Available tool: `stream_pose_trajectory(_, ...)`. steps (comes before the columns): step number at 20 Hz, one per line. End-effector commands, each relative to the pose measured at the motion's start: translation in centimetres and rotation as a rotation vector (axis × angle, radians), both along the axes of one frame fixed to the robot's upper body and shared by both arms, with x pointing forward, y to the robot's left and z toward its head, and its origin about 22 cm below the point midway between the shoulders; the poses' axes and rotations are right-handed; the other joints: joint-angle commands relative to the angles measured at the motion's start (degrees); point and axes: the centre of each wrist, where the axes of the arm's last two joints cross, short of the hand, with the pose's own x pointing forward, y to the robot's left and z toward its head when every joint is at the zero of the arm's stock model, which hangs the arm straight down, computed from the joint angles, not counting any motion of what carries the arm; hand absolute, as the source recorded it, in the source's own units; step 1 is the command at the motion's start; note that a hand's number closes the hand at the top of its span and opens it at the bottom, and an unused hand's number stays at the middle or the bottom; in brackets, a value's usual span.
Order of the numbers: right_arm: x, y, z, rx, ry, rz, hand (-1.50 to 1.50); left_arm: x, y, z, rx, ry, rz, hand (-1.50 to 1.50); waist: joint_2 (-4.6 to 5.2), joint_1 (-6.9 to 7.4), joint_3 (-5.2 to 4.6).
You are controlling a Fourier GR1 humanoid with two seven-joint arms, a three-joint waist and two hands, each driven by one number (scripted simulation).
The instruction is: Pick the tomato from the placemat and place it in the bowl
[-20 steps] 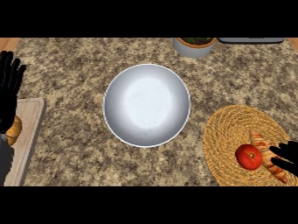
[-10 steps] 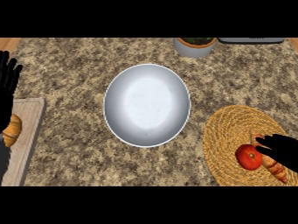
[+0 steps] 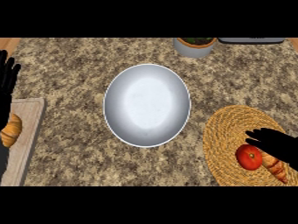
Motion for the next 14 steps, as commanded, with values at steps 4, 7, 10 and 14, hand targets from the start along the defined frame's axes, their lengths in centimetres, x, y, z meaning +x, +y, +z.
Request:
stream_pose_trajectory(4,0.5,0.7,-1.4,0.000,-0.003,0.037,-1.50,0.1,0.2,0.4,-0.005,-0.021,0.008,0.00,-0.01,-0.12,-0.02)
stream_pose_trajectory(7,0.3,2.4,-2.0,-0.025,0.008,0.028,-1.50,1.3,-0.4,0.4,-0.007,0.005,-0.003,0.00,-0.01,-0.23,-0.03)
stream_pose_trajectory(10,1.9,0.9,-2.5,-0.055,0.015,0.015,-1.50,0.5,0.7,-0.4,-0.001,-0.010,0.005,0.00,0.00,-0.02,-0.02)
stream_pose_trajectory(14,0.5,3.1,-4.5,-0.045,0.014,0.031,-1.50,-0.1,0.2,-0.4,0.004,0.006,0.002,0.00,-0.03,-0.08,-0.02)
